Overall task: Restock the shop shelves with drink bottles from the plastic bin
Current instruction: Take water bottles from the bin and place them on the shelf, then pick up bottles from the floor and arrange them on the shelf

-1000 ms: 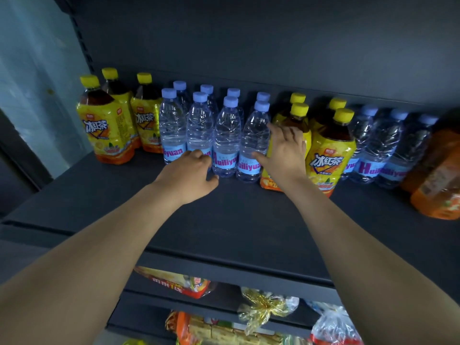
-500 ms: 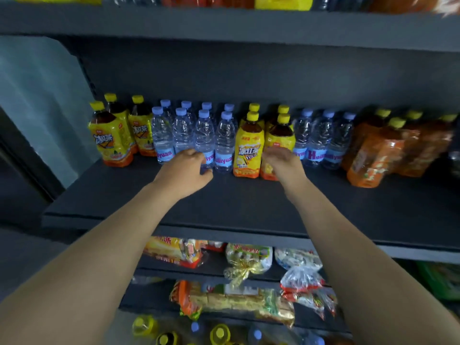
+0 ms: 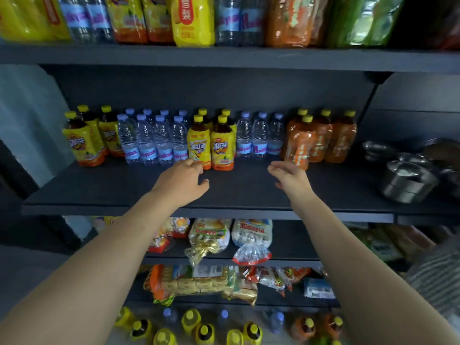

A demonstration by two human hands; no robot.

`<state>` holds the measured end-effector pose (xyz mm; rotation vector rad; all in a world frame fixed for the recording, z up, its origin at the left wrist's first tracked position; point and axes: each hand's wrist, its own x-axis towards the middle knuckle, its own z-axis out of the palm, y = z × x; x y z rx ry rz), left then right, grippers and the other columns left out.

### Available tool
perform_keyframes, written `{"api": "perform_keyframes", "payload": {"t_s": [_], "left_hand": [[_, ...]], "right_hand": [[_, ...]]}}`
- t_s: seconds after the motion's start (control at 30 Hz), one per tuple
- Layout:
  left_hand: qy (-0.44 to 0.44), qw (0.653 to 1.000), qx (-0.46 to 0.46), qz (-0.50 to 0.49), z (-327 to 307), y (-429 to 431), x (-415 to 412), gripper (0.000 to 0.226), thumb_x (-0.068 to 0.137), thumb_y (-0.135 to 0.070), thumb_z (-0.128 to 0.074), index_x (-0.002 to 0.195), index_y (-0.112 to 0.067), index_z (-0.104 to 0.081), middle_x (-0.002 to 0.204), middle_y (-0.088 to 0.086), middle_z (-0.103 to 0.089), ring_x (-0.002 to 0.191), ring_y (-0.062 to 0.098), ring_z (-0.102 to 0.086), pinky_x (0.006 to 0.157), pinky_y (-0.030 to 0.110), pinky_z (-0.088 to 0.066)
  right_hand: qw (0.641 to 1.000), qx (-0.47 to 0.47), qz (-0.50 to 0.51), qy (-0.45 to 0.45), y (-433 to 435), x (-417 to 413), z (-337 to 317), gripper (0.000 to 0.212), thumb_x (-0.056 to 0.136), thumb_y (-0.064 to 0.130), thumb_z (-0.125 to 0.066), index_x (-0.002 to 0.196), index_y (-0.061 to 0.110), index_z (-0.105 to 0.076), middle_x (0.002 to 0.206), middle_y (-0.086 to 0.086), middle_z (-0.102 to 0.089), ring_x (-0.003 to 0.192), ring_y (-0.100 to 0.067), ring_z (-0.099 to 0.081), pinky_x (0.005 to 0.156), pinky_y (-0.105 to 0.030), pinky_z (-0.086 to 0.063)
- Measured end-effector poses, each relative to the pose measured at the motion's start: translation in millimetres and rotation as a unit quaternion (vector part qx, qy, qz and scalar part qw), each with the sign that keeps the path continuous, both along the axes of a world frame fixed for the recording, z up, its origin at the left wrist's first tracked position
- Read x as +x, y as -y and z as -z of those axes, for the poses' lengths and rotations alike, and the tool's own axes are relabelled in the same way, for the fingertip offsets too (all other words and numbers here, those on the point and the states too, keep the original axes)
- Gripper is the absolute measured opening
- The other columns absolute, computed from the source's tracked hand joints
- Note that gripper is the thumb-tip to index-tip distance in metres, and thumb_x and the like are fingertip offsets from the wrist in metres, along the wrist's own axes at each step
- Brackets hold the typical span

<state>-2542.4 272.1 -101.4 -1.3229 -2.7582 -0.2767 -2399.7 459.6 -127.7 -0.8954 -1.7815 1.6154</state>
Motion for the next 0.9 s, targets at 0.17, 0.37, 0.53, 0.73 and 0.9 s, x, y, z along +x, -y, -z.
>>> {"api": "perform_keyframes", "payload": {"t_s": [0.17, 0.37, 0.53, 0.73, 0.9], "left_hand": [[0.011, 1.000, 0.001, -0.012, 15, -15, 94, 0.040, 0.094, -0.038, -0.044, 0.123, -0.013, -0.051, 0.130, 0.003, -0.046, 0.121, 0.021, -0.042, 0.090, 0.038, -0.043], [0.039, 0.999, -0.002, 0.000, 43, -45, 184, 0.036, 0.093, -0.035, -0.047, 0.118, -0.010, -0.055, 0.121, 0.007, -0.051, 0.116, 0.024, -0.046, 0.090, 0.036, -0.042], [0.032, 0.999, -0.021, 0.019, 82, -65, 223, 0.036, 0.090, -0.037, -0.048, 0.115, -0.011, -0.056, 0.120, 0.006, -0.052, 0.113, 0.025, -0.049, 0.090, 0.037, -0.044], [0.057, 0.996, -0.048, 0.053, 143, -97, 244, 0.039, 0.091, -0.034, -0.048, 0.119, -0.007, -0.053, 0.124, 0.009, -0.052, 0.113, 0.026, -0.048, 0.083, 0.038, -0.045], [0.083, 0.992, -0.065, 0.068, 193, -117, 250, 0.037, 0.090, -0.031, -0.048, 0.117, -0.006, -0.055, 0.120, 0.010, -0.053, 0.115, 0.027, -0.046, 0.085, 0.040, -0.044]], "right_hand": [[0.999, -0.018, -0.026, 0.016, -14, 98, 18, 0.026, 0.090, 0.022, -0.062, 0.114, 0.013, -0.062, 0.109, 0.003, -0.057, 0.106, -0.014, -0.052, 0.100, -0.036, -0.044], [0.998, -0.043, -0.007, 0.051, -35, 193, 57, 0.015, 0.090, 0.017, -0.062, 0.104, 0.012, -0.062, 0.104, -0.002, -0.059, 0.101, -0.016, -0.053, 0.099, -0.036, -0.044], [0.994, -0.068, 0.017, 0.081, -48, 242, 104, 0.017, 0.088, 0.018, -0.063, 0.105, 0.015, -0.062, 0.103, -0.001, -0.061, 0.099, -0.015, -0.055, 0.093, -0.034, -0.046], [0.987, -0.086, 0.052, 0.123, -62, 278, 168, 0.004, 0.087, 0.016, -0.064, 0.091, 0.019, -0.063, 0.093, 0.002, -0.063, 0.090, -0.015, -0.058, 0.080, -0.028, -0.044], [0.980, -0.088, 0.071, 0.161, -70, 294, 219, 0.024, 0.087, 0.015, -0.063, 0.109, 0.007, -0.066, 0.102, -0.003, -0.064, 0.095, -0.016, -0.057, 0.078, -0.026, -0.045]]}}
